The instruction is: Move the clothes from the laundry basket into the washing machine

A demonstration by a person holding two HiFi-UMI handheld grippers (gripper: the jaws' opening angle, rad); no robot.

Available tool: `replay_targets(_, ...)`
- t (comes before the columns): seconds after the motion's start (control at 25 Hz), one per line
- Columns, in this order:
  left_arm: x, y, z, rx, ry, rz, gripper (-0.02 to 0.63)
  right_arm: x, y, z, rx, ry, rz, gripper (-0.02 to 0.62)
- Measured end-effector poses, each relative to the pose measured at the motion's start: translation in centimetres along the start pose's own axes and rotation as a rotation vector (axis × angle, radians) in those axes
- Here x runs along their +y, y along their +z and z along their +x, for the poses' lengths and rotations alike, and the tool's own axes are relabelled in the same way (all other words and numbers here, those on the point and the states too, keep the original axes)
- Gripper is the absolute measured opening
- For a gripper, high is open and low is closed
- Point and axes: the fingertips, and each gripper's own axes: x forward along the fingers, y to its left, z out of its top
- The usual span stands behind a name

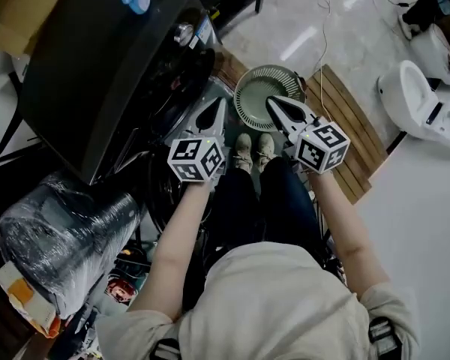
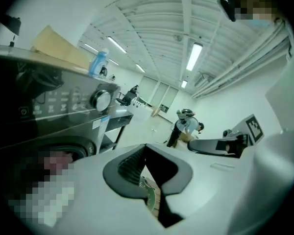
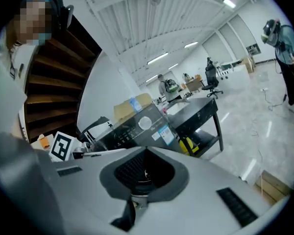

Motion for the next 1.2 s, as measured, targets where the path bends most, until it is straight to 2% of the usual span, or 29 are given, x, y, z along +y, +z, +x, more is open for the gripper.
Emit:
replay_targets(0.12,-3.2,1.9,-0.8,0.009,-0.052,0.082,0.011,2.1,2.0,-1.9,-0.005,0.004,-0.036,0.009)
replay_targets(0.24,-5.8,4.1,-1.5,-0.027,-0.088,0.140,0.011,3.9,4.0,-3.6,-0.044,0.023,-0.054,0.009)
replay_targets(0.4,-8.0,6.2,-2.6,-0.069,-0.141,0.159,0.011,5.8,6.8,-4.8,-0.115,0.041,-0.088,0.009)
replay_targets(0.6,-11.6,8.4,-4.7,-0.153,-0.238,0.199,0.011,7.6,8.7,-6.3,-0.126,0.065,-0.150,0.009)
replay_targets(0.72,-12.8,9.1,-5.0,-0.165,-0.242,0.225,0.011,8.1,9.5,-6.8,-0.150,0.070,-0.157,0.009)
replay_targets(0.84,-13.4,9.5,-4.7,-0.177,-0.246,0.167,0.011,8.4,9.1,-6.8,-0.125,0.104,-0.161,0.009)
replay_targets(0.92,-13.6,9.7,-4.3,-0.174,-0.248,0.157,0.011,8.4,9.0,-6.7,-0.116,0.102,-0.181,0.009)
replay_targets(1.08,-13.5,9.8,-3.7,-0.142,-0.238,0.193,0.011,8.2,9.6,-7.1,-0.117,0.040,-0.271,0.009)
replay_targets(1.2,-13.3,9.1,-3.0,-0.103,-0.202,0.275,0.011,8.2,10.0,-7.2,-0.119,0.006,-0.322,0.009)
